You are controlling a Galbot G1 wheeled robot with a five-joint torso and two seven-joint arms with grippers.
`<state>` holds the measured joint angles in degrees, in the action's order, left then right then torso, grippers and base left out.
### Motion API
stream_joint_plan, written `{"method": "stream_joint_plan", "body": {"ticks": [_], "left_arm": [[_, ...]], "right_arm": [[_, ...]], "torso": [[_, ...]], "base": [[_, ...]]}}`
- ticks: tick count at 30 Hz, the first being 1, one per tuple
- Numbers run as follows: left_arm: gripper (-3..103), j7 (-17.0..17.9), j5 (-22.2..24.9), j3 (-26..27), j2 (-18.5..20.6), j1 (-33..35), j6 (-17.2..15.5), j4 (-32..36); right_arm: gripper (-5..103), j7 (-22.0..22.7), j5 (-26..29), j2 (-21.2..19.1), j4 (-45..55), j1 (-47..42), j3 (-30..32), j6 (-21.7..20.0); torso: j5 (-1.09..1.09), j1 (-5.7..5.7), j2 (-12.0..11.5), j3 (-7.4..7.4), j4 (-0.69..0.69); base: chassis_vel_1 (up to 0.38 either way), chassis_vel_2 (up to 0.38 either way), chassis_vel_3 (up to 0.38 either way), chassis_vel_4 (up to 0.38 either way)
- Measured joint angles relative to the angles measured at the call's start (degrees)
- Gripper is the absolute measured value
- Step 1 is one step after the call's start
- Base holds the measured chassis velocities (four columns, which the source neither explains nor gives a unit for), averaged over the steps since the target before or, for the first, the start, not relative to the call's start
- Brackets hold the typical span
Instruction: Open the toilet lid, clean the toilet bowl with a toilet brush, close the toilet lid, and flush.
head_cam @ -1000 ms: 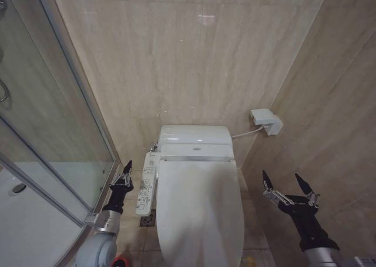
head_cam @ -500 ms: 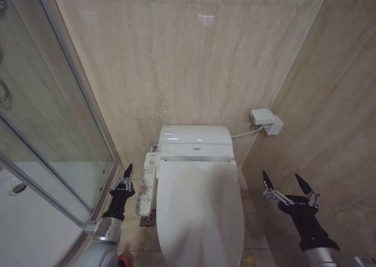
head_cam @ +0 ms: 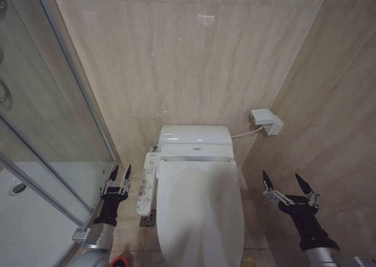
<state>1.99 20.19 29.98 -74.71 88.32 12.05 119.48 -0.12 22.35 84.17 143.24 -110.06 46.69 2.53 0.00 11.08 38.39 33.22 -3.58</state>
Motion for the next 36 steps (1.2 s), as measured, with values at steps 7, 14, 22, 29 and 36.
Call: {"method": "stream_joint_plan", "body": {"ticks": [7,14,22,29,36], "left_arm": [[58,0.8,-0.3,0.5,0.1,1.6,-0.6,1.7],[85,3.2,-0.9,1.5,0.0,4.2,-2.5,4.9],[100,6.9,-1.5,2.3,0.6,6.2,-7.8,8.4],[100,5.1,-2.4,3.3,0.9,6.6,-7.6,9.0],[100,4.2,-4.9,2.5,0.2,8.5,-6.1,10.7]], "right_arm": [[100,0.0,0.0,0.0,0.0,0.0,0.0,0.0],[100,0.0,0.0,0.0,0.0,0.0,0.0,0.0],[100,0.0,0.0,0.0,0.0,0.0,0.0,0.0],[100,0.0,0.0,0.0,0.0,0.0,0.0,0.0],[100,0.0,0.0,0.0,0.0,0.0,0.0,0.0]], "torso": [[0.0,0.0,0.0,0.0,0.0],[0.0,0.0,0.0,0.0,0.0],[0.0,0.0,0.0,0.0,0.0],[0.0,0.0,0.0,0.0,0.0],[0.0,0.0,0.0,0.0,0.0]], "base": [[0.0,0.0,0.0,0.0],[0.0,0.0,0.0,0.0],[0.0,0.0,0.0,0.0],[0.0,0.0,0.0,0.0],[0.0,0.0,0.0,0.0]]}}
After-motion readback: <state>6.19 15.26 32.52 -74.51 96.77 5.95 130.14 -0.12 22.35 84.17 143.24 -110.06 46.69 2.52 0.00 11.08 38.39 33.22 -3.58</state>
